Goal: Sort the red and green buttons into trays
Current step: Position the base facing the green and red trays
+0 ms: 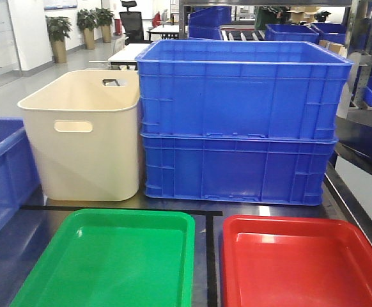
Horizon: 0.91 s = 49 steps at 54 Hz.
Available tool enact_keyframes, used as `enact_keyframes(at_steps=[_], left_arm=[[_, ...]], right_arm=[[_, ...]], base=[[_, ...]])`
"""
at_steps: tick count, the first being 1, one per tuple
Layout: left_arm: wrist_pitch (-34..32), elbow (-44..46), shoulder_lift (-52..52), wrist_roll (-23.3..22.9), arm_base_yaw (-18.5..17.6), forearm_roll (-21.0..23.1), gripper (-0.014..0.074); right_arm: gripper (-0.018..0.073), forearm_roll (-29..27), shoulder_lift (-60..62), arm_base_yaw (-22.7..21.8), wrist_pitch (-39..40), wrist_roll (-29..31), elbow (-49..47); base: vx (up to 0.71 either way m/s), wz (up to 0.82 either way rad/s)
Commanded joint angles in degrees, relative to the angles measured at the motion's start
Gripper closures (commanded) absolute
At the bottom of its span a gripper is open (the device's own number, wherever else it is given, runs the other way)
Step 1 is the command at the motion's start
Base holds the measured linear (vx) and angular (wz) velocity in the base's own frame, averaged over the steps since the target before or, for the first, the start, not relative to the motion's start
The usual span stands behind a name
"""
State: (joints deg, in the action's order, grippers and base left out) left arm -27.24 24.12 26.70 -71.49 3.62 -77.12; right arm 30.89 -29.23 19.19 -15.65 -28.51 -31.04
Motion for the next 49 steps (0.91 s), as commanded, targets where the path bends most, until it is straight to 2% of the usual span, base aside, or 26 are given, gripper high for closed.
enact_keyframes(at_steps=[1, 49], left_arm=[[-0.52, 1.91, 0.38, -0.61, -0.50, 2.52, 0.0602], [-0.58, 1.91, 0.38, -0.61, -0.49, 2.52, 0.0602]], right_arm=[[0.0568, 1.01, -0.20, 0.10, 4.45, 0.42, -1.75], [0.0568, 1.01, -0.20, 0.10, 4.45, 0.42, -1.75]], base=[[0.12, -0.15], [0.04, -0.07]])
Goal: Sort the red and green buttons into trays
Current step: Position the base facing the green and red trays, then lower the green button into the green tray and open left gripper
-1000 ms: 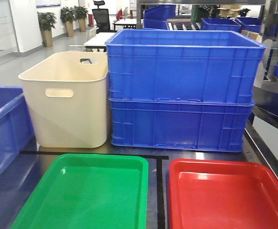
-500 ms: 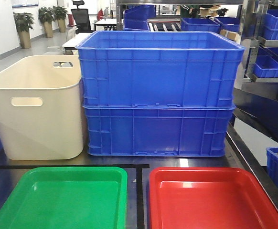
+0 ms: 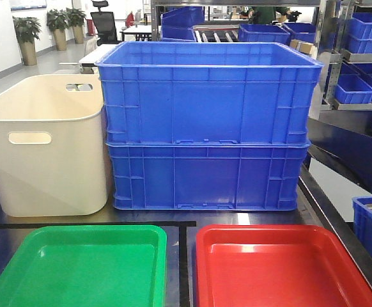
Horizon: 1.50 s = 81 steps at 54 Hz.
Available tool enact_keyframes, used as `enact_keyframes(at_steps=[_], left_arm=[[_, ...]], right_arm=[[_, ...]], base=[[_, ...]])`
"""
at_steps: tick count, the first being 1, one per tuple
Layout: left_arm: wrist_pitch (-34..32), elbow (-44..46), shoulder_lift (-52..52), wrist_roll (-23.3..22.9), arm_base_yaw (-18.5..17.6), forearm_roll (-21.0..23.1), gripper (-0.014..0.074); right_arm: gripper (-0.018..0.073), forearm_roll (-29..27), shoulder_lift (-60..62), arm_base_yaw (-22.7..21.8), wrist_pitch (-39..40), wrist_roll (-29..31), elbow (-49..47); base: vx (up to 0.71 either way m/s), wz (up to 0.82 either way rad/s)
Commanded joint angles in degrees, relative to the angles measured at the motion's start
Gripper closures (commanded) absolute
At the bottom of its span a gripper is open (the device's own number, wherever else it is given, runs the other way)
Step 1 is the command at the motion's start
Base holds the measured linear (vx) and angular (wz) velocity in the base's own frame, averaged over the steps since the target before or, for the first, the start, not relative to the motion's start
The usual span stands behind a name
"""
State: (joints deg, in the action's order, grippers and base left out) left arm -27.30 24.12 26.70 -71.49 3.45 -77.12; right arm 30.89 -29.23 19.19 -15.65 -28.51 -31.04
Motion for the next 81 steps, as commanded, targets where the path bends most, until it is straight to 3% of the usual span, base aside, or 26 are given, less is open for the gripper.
enact_keyframes(at_steps=[1, 38, 60, 70, 81], left_arm=[[-0.53, 1.91, 0.38, -0.61, -0.32, 2.52, 0.0602], [-3.54, 1.91, 0.66, -0.67, -0.31, 2.52, 0.0601], [-16.09, 9.29, 18.47, -0.63, -0.31, 2.59, 0.0582], [-21.45, 11.56, 30.94, -1.08, -0.31, 4.13, 0.0489], [-22.54, 11.44, 41.73, -0.55, -0.31, 4.58, 0.0270]], right_arm=[[0.0568, 1.01, -0.20, 0.10, 4.45, 0.42, -1.75], [0.0568, 0.65, -0.68, 0.10, 6.32, 0.14, -1.75], [0.0565, 1.04, -19.52, 0.15, 27.18, 0.29, -1.75], [0.0561, 1.04, -28.58, 0.15, 31.67, 0.18, -1.75], [0.0544, 1.04, -35.11, 0.15, 31.35, 0.23, -1.75]], base=[[0.00, 0.00], [0.00, 0.00], [0.00, 0.00], [0.00, 0.00], [0.00, 0.00]])
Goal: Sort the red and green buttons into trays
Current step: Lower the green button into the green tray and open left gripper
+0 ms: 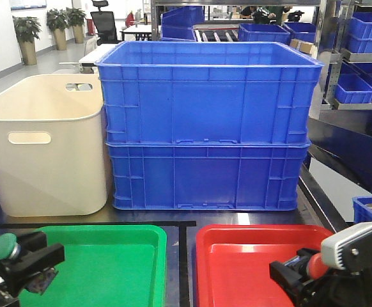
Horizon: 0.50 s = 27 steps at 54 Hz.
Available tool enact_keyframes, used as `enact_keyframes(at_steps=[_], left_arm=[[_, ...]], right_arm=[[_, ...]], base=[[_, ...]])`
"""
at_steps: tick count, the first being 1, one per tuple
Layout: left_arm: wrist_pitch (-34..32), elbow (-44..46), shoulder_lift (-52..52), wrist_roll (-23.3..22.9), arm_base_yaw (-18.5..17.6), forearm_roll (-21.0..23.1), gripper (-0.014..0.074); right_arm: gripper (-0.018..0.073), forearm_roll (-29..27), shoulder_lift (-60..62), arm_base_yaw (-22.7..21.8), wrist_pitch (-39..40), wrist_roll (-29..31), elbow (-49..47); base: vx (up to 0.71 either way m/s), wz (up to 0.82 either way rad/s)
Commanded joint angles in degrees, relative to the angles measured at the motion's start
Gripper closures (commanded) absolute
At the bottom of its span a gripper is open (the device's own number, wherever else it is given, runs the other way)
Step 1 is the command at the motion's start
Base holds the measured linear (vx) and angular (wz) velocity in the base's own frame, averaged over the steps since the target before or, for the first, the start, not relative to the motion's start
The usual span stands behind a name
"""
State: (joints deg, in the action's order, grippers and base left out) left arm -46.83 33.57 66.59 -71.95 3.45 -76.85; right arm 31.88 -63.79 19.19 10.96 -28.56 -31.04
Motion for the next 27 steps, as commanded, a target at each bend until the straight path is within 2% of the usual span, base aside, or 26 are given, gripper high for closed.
enact_keyframes(at_steps=[1, 10, 15, 20, 27], left_arm=[[-3.60, 1.98, 3.01, -0.01, -0.31, 4.30, 0.0239], [-11.67, 1.98, 9.42, 1.80, -0.48, 4.25, 0.0063], [-12.43, 1.98, 12.15, 3.02, -1.20, 4.25, -0.0005], [-12.45, 1.98, 13.83, 3.02, -1.56, 4.25, -0.0041], [-13.18, 1.98, 13.98, 3.02, -1.50, 5.38, -0.0041]], right_arm=[[0.0540, 0.05, -1.00, 0.15, 4.74, 0.29, -1.75], [0.0471, -0.01, -4.02, 0.15, 4.74, 0.29, -1.75], [0.0405, -0.19, -5.19, 0.15, 4.74, 0.29, -1.75], [0.0299, -0.19, -5.96, 0.15, 4.72, 0.24, -1.75], [0.0146, -0.19, -6.13, 0.15, 4.58, 0.24, -1.75]], base=[[0.00, 0.00], [0.00, 0.00], [0.00, 0.00], [0.00, 0.00], [0.00, 0.00]])
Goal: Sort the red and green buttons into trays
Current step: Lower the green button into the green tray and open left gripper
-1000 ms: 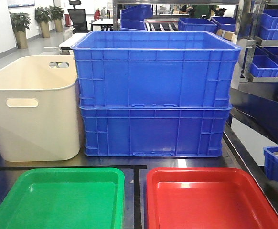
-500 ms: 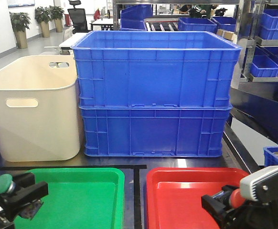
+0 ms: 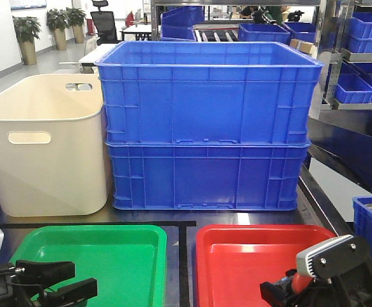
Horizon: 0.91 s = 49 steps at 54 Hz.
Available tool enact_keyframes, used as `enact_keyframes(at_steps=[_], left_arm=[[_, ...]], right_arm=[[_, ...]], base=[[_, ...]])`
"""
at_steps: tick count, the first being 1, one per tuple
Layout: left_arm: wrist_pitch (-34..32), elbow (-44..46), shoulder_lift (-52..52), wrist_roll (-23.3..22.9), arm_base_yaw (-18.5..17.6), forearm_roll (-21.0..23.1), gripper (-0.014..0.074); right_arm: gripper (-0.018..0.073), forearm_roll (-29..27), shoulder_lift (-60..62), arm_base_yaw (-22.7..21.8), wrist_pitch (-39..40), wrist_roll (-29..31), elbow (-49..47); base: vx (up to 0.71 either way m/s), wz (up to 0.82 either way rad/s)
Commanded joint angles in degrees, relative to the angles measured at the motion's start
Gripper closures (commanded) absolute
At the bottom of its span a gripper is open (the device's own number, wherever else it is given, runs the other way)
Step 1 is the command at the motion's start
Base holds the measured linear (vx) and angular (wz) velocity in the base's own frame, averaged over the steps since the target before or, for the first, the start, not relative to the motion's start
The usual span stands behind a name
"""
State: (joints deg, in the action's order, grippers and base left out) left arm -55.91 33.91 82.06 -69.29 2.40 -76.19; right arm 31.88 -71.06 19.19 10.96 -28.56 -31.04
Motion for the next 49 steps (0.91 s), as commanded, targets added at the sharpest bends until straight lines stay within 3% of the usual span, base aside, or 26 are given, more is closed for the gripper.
enact_keyframes(at_steps=[1, 8, 14, 31, 49], left_arm=[[-4.49, 1.65, -1.57, 0.36, -0.45, 5.20, -0.0039], [-8.01, 1.65, -1.90, 0.41, -0.45, 10.58, -0.0028], [-9.64, 1.65, -3.10, 0.41, -0.45, 12.76, -0.0020], [-10.28, 1.65, -11.84, 0.29, -0.45, 12.76, 0.0030], [-11.28, 1.65, -20.99, 0.19, -0.45, 12.57, 0.0042]], right_arm=[[0.0122, -0.19, 1.14, 0.15, 4.70, 0.24, -1.75], [-0.0010, -0.19, 1.14, 0.15, 5.36, 0.24, -1.75], [-0.0050, -0.19, 2.17, 0.15, 5.36, 0.07, -1.75], [0.0011, -0.19, 9.58, 0.10, 5.32, 0.07, -1.75], [0.0091, -0.13, 9.75, 0.10, 5.11, 0.07, -1.75]], base=[[0.00, 0.00], [0.00, 0.00], [0.00, 0.00], [0.00, 0.00], [0.00, 0.00]])
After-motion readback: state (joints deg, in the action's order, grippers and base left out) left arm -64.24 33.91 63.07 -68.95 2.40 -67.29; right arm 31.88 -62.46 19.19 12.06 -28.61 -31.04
